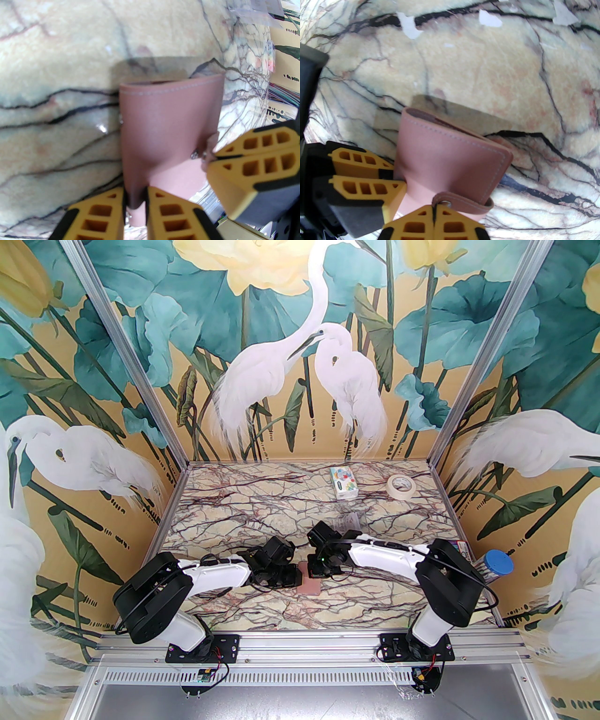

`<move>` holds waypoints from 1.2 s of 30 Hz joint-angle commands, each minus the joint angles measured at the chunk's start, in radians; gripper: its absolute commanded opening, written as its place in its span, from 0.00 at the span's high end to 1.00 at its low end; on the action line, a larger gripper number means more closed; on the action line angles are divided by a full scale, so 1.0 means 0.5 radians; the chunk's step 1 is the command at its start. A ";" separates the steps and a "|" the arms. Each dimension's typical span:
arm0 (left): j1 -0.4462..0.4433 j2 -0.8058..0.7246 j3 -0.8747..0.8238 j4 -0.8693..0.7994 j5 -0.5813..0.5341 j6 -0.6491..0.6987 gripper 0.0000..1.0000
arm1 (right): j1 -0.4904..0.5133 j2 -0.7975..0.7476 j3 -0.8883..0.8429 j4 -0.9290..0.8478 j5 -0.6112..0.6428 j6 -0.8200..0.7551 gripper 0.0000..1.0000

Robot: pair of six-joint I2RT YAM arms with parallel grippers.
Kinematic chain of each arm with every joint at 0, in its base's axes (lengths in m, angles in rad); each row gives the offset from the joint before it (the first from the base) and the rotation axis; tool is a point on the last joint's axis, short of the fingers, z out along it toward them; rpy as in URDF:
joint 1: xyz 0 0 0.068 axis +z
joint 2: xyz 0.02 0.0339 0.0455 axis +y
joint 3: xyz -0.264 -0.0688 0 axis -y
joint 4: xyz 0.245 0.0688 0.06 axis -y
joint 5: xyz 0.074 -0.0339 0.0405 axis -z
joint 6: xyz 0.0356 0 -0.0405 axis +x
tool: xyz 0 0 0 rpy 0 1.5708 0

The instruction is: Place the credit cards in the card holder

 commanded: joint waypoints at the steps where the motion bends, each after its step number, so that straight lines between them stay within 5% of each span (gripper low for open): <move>1: -0.024 0.050 -0.033 0.016 -0.027 0.030 0.81 | -0.006 0.045 -0.006 0.030 -0.037 0.015 1.00; 25: -0.023 0.056 -0.013 -0.005 -0.023 0.043 0.81 | -0.012 0.197 0.017 -0.019 -0.019 0.027 1.00; 36: -0.023 0.009 -0.010 -0.008 -0.046 0.042 0.81 | -0.010 -0.007 0.063 -0.037 0.035 -0.005 1.00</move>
